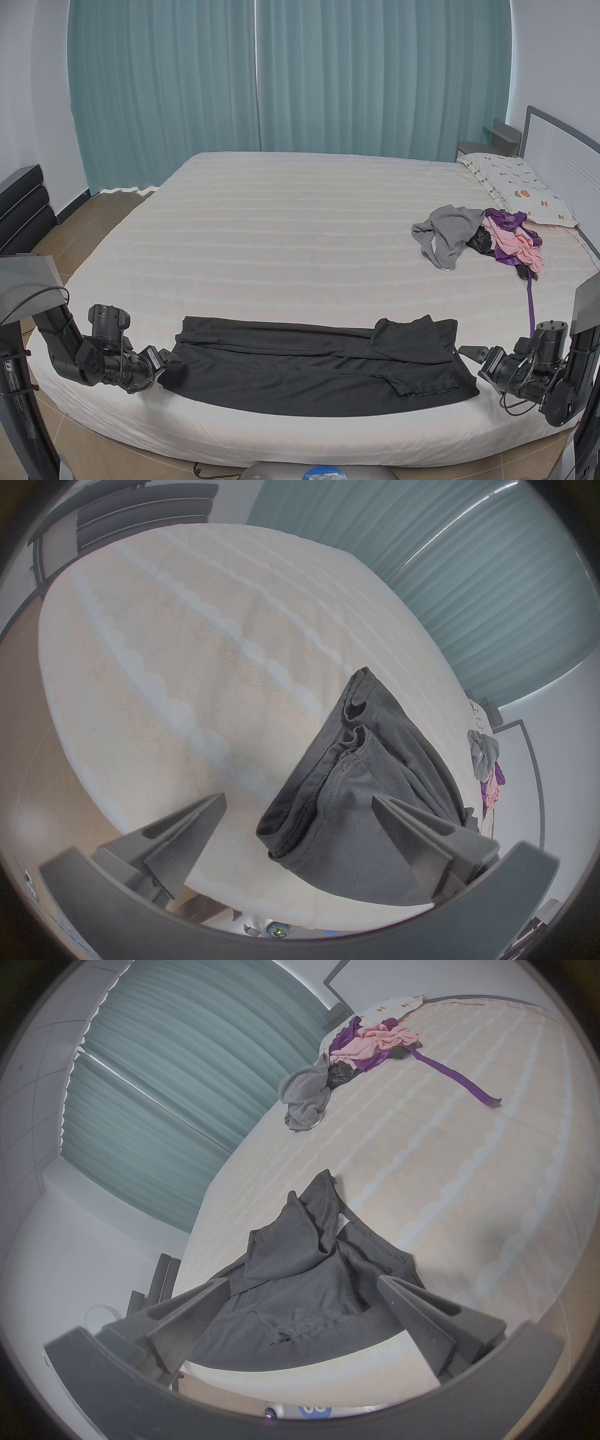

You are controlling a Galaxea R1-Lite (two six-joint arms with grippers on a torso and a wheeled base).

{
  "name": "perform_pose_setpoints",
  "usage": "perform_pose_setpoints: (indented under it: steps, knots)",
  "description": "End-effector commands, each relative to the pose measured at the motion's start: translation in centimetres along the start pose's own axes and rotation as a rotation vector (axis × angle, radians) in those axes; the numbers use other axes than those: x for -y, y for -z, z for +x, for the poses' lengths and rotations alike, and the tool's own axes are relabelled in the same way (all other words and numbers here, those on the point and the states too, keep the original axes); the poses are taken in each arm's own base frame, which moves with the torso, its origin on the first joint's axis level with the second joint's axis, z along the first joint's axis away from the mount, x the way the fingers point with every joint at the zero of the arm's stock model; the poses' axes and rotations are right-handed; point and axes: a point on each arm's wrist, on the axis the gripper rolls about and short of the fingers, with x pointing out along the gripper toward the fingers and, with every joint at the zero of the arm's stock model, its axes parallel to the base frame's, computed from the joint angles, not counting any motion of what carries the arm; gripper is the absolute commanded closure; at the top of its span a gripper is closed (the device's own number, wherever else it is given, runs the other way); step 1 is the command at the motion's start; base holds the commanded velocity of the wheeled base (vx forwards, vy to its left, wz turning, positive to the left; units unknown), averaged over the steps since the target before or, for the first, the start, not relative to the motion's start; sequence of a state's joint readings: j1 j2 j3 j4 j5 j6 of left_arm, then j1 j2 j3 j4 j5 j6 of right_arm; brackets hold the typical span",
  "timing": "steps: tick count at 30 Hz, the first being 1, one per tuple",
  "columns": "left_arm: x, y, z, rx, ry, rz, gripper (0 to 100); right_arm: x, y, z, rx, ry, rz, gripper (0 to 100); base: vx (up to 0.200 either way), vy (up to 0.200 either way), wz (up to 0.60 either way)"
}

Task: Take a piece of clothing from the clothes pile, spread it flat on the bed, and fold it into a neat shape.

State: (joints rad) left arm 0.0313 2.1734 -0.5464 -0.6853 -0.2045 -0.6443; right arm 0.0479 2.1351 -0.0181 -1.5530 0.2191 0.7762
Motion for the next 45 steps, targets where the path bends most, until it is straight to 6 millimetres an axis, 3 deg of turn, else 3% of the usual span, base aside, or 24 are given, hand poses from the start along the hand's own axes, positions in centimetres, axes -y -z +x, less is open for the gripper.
perform_pose_setpoints:
  steps: [1, 13, 14, 29, 37, 45]
  knots:
    - [0.2, 0.6, 0.1, -0.014, -0.008, 0.01, 0, 0.4, 0.5, 0.1, -0.022, 0.019, 0.006, 0, 0.0, 0.0, 0.0]
    - [0.8, 0.1, 0.3, 0.005, 0.009, 0.014, 0, 0.3, 0.6, 0.1, -0.027, 0.016, 0.005, 0, 0.0, 0.0, 0.0]
    - [0.7, 0.2, 0.2, 0.003, 0.007, 0.013, 100, 0.3, 0.6, 0.1, -0.026, 0.014, 0.003, 0, 0.0, 0.0, 0.0]
    - [0.2, 0.5, -0.7, 0.009, -0.088, 0.027, 100, 0.3, 0.3, -0.1, -0.011, 0.017, 0.008, 0, 0.0, 0.0, 0.0]
    - [0.0, -0.2, -1.9, 0.013, -0.119, 0.042, 100, 0.3, 0.3, -0.1, -0.009, 0.017, 0.008, 0, 0.0, 0.0, 0.0]
    - [0.0, -0.4, -1.5, 0.011, -0.118, 0.039, 100, 0.3, 0.3, -0.2, -0.007, 0.019, 0.007, 0, 0.0, 0.0, 0.0]
